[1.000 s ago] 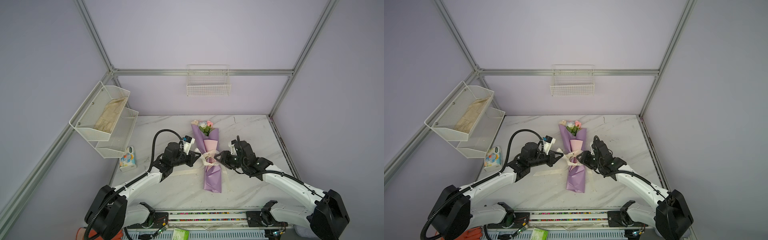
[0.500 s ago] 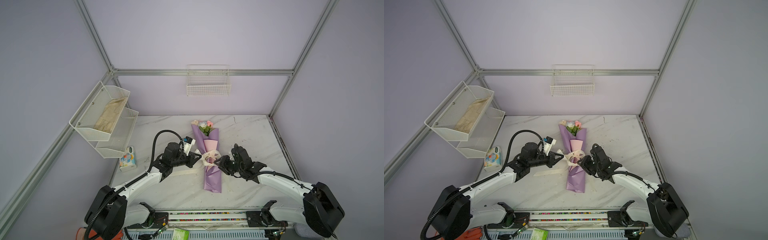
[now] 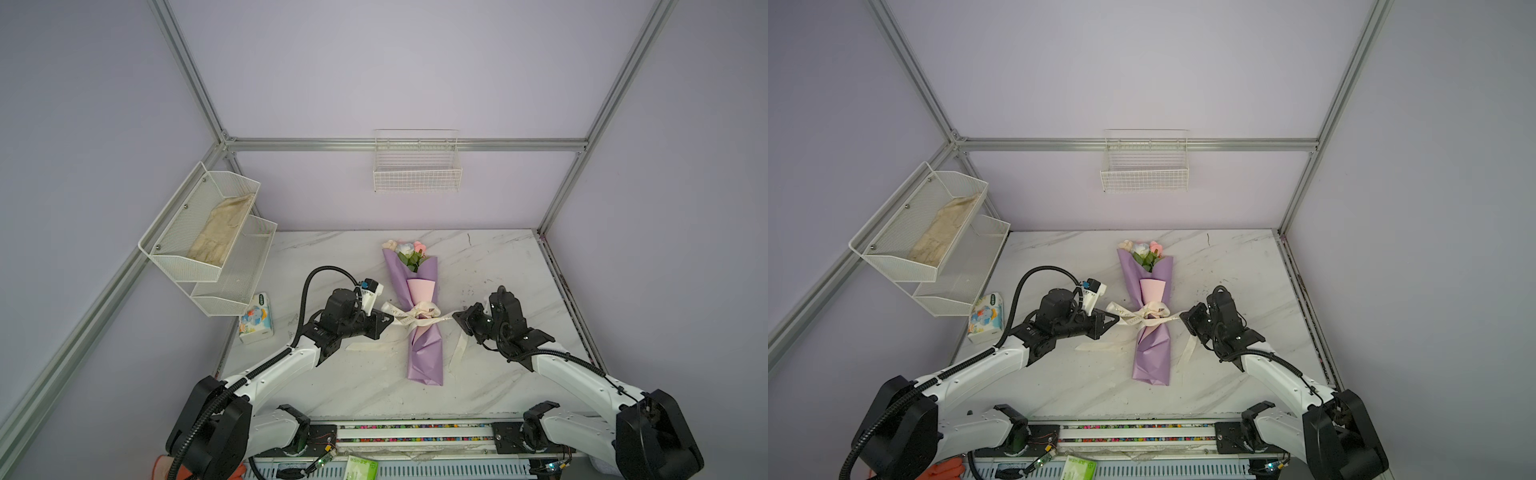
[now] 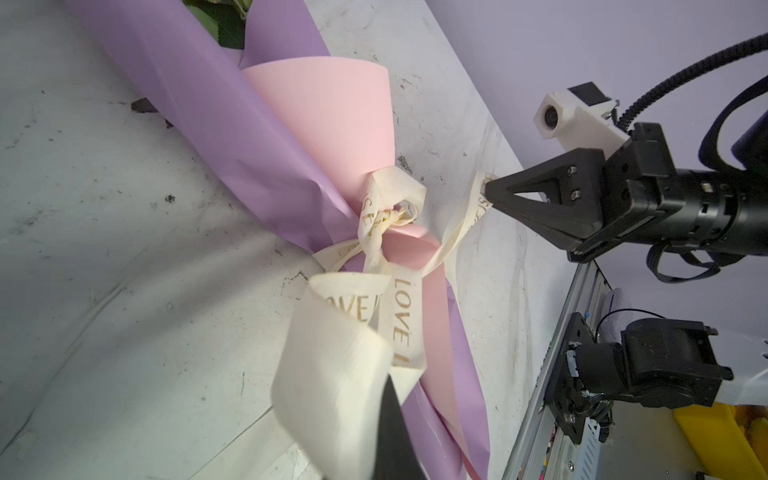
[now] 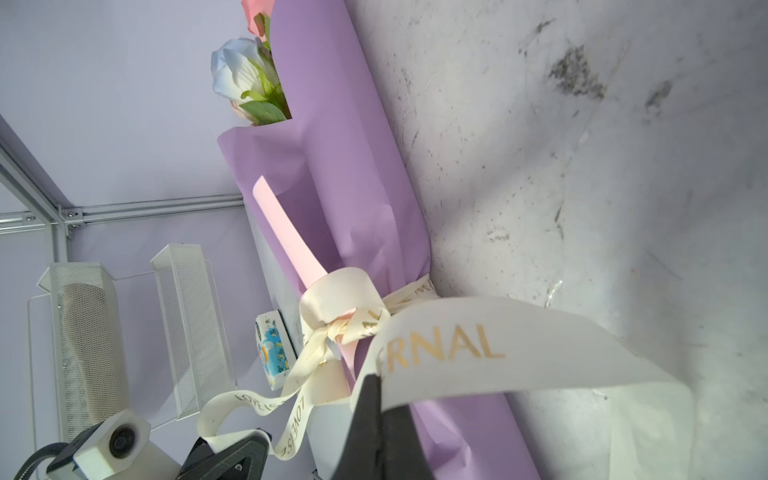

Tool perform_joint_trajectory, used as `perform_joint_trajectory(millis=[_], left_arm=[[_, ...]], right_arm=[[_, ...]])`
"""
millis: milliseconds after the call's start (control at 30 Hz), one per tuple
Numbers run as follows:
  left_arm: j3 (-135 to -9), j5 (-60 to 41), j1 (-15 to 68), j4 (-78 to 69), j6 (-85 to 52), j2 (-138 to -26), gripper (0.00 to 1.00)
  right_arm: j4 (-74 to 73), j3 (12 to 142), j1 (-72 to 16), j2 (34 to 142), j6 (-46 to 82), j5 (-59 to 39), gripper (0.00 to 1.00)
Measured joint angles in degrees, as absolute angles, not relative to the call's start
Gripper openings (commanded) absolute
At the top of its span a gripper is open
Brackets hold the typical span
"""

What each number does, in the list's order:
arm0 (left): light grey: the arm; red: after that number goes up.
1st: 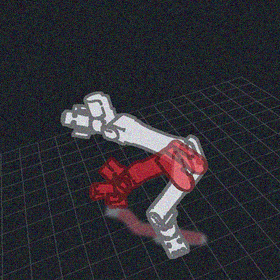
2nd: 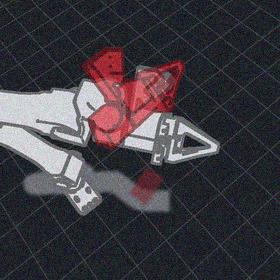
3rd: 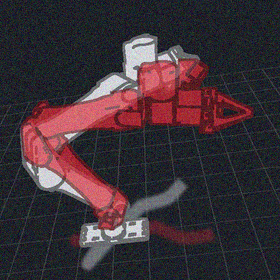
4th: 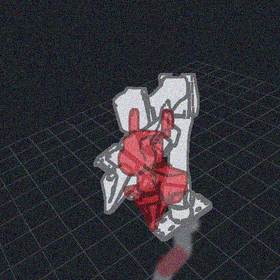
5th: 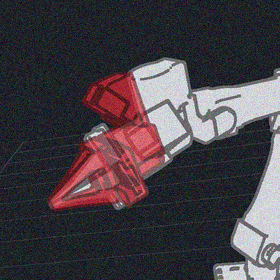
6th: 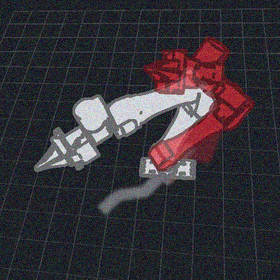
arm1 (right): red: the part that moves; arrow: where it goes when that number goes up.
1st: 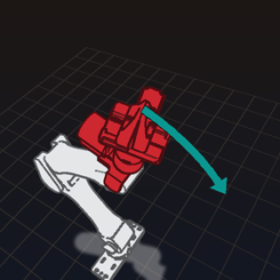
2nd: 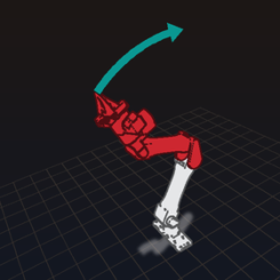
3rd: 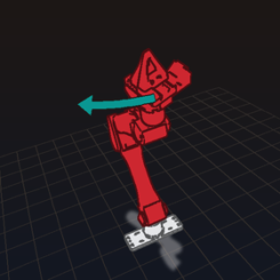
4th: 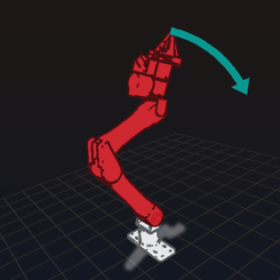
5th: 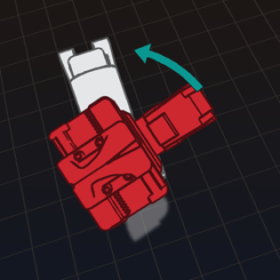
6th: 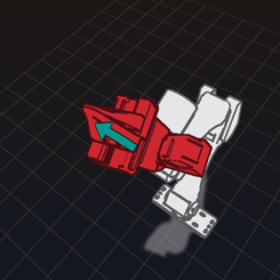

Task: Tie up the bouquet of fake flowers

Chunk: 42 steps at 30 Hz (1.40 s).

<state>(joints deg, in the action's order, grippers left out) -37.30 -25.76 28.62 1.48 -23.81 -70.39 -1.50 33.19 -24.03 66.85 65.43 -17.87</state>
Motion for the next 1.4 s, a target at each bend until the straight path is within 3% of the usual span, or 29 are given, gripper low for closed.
perform_joint_trajectory(millis=[133,200,267,333,400,567,667,800,900,1067,1400], left_arm=[[-36.9,-26.0,28.6,1.9,-22.9,-71.7,0.00],[-36.3,-25.9,28.6,2.2,-22.7,-72.5,0.13],[-35.7,-25.7,28.6,2.7,-22.3,-73.3,0.18],[-35.5,-25.1,28.6,3.7,-22.0,-73.9,0.40],[-35.4,-23.5,28.6,5.4,-22.0,-73.8,0.55],[-35.3,-14.9,28.6,12.1,-23.0,-67.5,0.70],[-35.3,-8.6,28.5,15.0,-23.3,-60.3,0.71],[-35.4,-9.1,28.4,10.7,-19.8,-56.7,0.68],[-39.2,-14.8,28.5,9.1,-14.0,-63.6,0.64],[-58.4,-22.4,28.9,13.3,-6.1,-86.0,0.58],[-74.4,-27.7,32.1,21.0,3.2,-101.3,0.54]], right_arm=[[1.0,35.2,-23.9,71.6,61.7,-17.2,0.06],[2.5,35.2,-23.8,73.0,60.1,-16.8,0.15],[3.2,35.2,-23.8,73.9,58.0,-17.0,0.25],[4.4,35.7,-23.8,74.0,56.2,-17.2,0.38],[7.2,37.7,-23.8,74.2,54.3,-17.1,0.42],[13.1,42.3,-23.8,72.2,49.9,-14.8,0.46],[13.4,42.4,-23.8,69.4,49.0,-15.1,0.43],[10.5,42.4,-23.8,69.7,47.9,-19.0,0.40],[9.1,42.2,-23.8,71.3,47.4,-20.8,0.39],[8.1,42.2,-23.8,72.6,46.4,-22.4,0.39],[6.9,42.3,-23.8,74.0,45.2,-23.9,0.38]])
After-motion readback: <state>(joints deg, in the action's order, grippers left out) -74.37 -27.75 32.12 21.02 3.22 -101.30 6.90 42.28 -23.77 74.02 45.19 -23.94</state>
